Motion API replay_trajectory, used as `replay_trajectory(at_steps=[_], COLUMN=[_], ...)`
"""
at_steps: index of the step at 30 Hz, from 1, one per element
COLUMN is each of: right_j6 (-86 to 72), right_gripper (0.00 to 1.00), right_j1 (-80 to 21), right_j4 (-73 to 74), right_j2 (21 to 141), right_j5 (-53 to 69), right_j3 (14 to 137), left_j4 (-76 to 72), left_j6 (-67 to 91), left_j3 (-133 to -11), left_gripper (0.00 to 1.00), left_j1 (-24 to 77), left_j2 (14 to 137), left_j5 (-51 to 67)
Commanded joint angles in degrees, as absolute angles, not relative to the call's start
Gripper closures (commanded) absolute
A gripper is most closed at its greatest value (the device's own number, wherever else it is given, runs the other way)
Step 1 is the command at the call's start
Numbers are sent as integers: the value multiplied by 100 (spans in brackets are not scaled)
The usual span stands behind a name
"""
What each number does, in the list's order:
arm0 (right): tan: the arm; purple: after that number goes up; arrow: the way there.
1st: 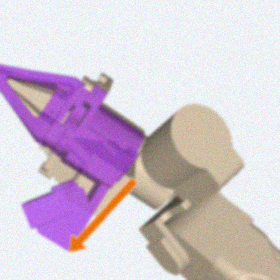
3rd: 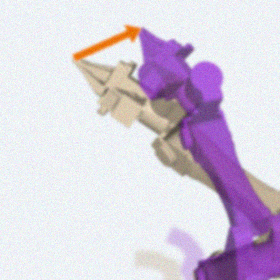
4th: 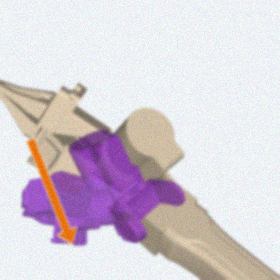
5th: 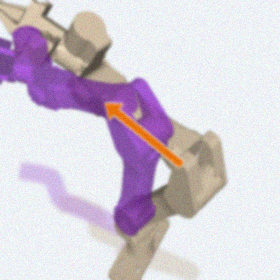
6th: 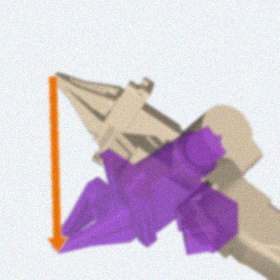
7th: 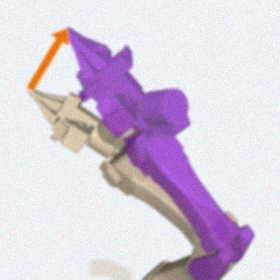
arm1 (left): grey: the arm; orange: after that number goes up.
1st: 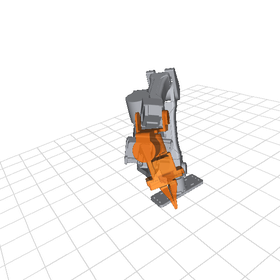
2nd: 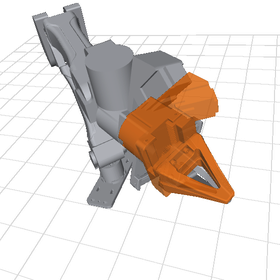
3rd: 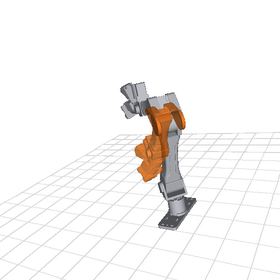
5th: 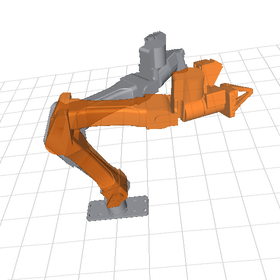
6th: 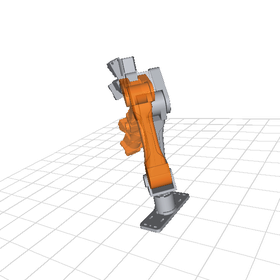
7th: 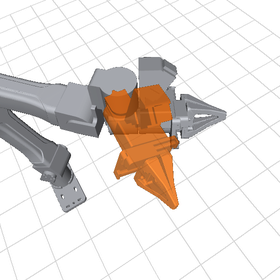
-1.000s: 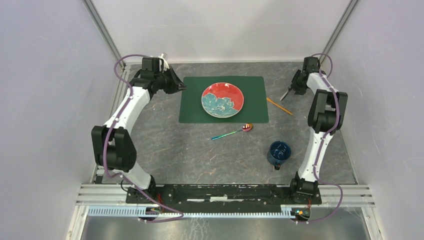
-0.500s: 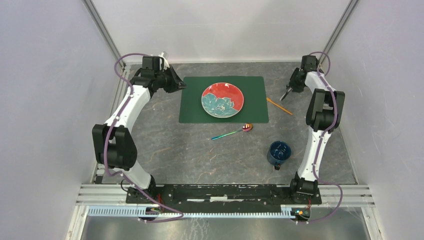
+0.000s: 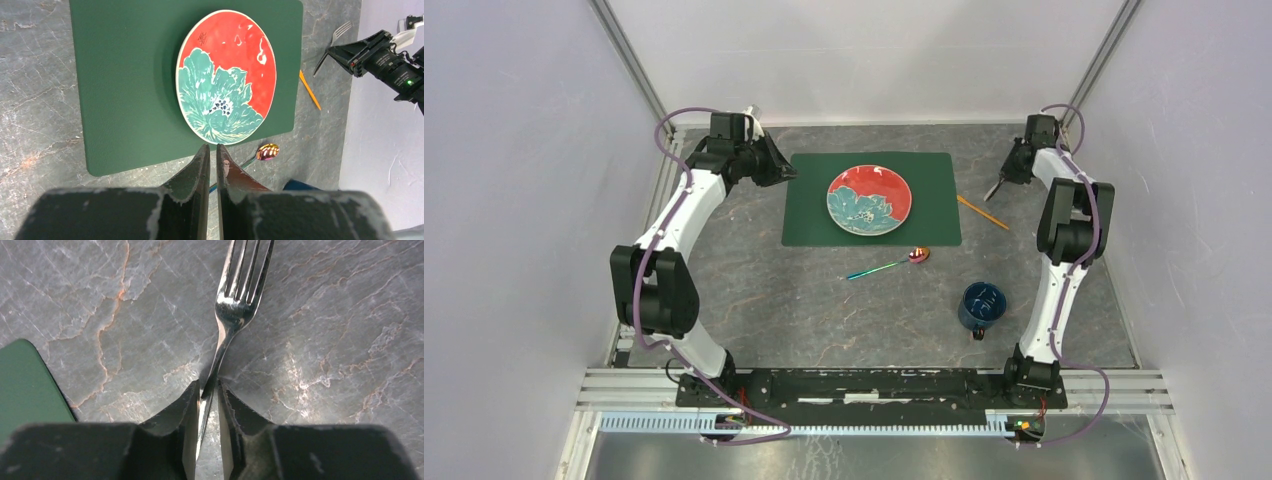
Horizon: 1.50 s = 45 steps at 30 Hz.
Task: Set the dinner table for one person
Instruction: Pick up the fork at the center of the board.
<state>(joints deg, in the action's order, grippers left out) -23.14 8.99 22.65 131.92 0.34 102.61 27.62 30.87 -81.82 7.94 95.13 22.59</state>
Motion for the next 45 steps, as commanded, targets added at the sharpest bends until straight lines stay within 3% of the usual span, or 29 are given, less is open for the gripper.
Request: replay_trajectory(at_steps=[1, 17, 30, 35, 37, 45], right_j6=[-2069, -1763, -1741, -1731, -1716, -1654], right_gripper=[77, 83, 82, 100, 100, 100], right_j1=[817, 379, 180, 31, 34, 35], right_j4=[2855, 3093, 3500, 3432, 3449, 3687], right_j2=[13065, 11874, 12111, 12101, 12084, 11964], right_j5=[-149, -539, -529, -605, -634, -765], right_j3=[9675, 7476, 8288, 8109, 8056, 8435], left_j4=[2729, 2729, 2726, 2730, 2726, 2757], left_j6=[2790, 2695, 2689, 2716, 2696, 2637], left_j3=[-8459, -8373, -8355, -8358, -8380, -8447], left_gripper=[84, 85, 85, 86, 98, 98], left_j1=[773, 773, 768, 767, 773, 773], left_j2=[9604, 9494, 9431, 9451, 9448, 9461], left_j5=[2242, 2272, 2259, 2291, 2308, 2326])
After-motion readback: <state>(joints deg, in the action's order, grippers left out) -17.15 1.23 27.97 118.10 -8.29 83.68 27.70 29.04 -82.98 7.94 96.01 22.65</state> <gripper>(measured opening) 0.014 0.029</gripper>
